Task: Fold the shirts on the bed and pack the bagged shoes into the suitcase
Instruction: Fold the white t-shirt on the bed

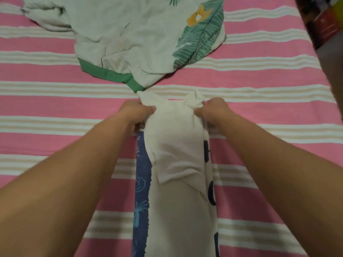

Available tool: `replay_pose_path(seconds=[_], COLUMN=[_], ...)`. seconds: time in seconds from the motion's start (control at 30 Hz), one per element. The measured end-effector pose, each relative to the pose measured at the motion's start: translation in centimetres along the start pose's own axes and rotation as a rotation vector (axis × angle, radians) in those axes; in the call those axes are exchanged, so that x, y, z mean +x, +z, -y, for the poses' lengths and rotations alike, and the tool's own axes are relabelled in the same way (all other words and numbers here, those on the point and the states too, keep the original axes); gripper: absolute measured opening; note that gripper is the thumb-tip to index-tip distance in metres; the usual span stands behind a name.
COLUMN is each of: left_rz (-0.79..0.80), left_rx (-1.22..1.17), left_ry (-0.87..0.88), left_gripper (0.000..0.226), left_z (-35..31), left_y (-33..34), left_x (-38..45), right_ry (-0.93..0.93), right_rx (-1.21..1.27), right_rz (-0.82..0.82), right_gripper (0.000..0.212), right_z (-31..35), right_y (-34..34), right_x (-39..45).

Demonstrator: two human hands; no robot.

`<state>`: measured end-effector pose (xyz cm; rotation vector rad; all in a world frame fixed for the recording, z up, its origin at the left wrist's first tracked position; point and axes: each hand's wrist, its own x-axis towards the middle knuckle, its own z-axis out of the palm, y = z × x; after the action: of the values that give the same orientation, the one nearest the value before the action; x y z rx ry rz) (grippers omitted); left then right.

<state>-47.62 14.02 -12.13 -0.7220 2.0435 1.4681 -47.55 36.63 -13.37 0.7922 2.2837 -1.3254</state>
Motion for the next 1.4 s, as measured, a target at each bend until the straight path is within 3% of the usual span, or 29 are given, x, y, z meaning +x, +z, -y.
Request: replay_pose_path(seconds=[0.1,0.2,0.3,0.37,0.43,0.5,0.6,0.67,0.77,0.87,1.0,1.1,1.17,1.23,1.3,1.4], left_rz=[0.105,0.166,0.229,0.278,0.323,0.203,-0.213,-0.282,-0.073,0.036,0.012,0.048,0.287,0.561,0.725,0.746], left_rx=[-0.201,-0.216,0.035,0.327,0.659,0.788,0.553,0.663,1.071,1.321,1.506,1.500,1.501,1.533,1.559,1.607], left_ry=[0.071,0.237,0.385,0.388,0.486,0.615,0.728,0.868,1.042,0.865,0.741,0.813,0.917,0.972,1.022,1.079], left_gripper=[0.023,0.024,0.033,0.054,0.081,0.086,0.042,0.041,0.055,0.067,0.072,0.080,0.083,0.083,0.087,0.104], left_z=[1.2,4.0,10.2,14.6,18.7,20.4,17.7,14.2,13.4,15.4,14.8,17.3,22.2,29.0,35.0,40.5], left_y=[-0.7,-2.6,-4.3,-4.7,-4.4,-4.3,-3.7,-1.8,1.9,4.7,5.8,4.1,2.6,0.5,-1.9,-3.4], left_x=[-2.2,-8.0,-13.4,-15.6,-16.2,-15.9,-15.7,-15.2,-12.4,-9.8,-10.0,-13.7,-18.9,-25.4,-31.0,-34.4], right_ry=[-0.040,-0.295,-0.381,-0.372,-0.434,-0.554,-0.647,-0.756,-0.966,-0.944,-0.950,-0.969,-1.090,-1.124,-1.155,-1.166], right_rx=[0.232,0.218,-0.019,-0.166,-0.359,-0.458,-0.453,-0.476,-0.715,-0.990,-1.161,-1.185,-1.186,-1.209,-1.238,-1.303], right_rz=[0.124,0.066,0.106,0.241,0.203,0.149,-0.021,-0.129,-0.053,0.092,0.067,0.092,0.213,0.459,0.601,0.687], right_gripper=[0.010,0.016,0.026,0.027,0.043,0.058,0.049,0.043,0.050,0.065,0.067,0.071,0.073,0.077,0.083,0.097], right_z=[-0.5,-2.9,-7.9,-12.4,-17.5,-19.6,-17.1,-14.4,-12.4,-14.1,-14.9,-16.2,-21.4,-27.7,-33.0,-37.6], right_y=[-1.5,-4.3,-4.6,-3.7,-3.0,-3.3,-4.3,-3.4,1.0,4.2,4.0,3.4,2.4,0.7,-0.4,-0.2], right_x=[-3.4,-9.0,-16.0,-19.2,-20.9,-21.2,-20.3,-18.5,-15.7,-13.2,-11.9,-16.3,-21.8,-29.7,-36.8,-41.6])
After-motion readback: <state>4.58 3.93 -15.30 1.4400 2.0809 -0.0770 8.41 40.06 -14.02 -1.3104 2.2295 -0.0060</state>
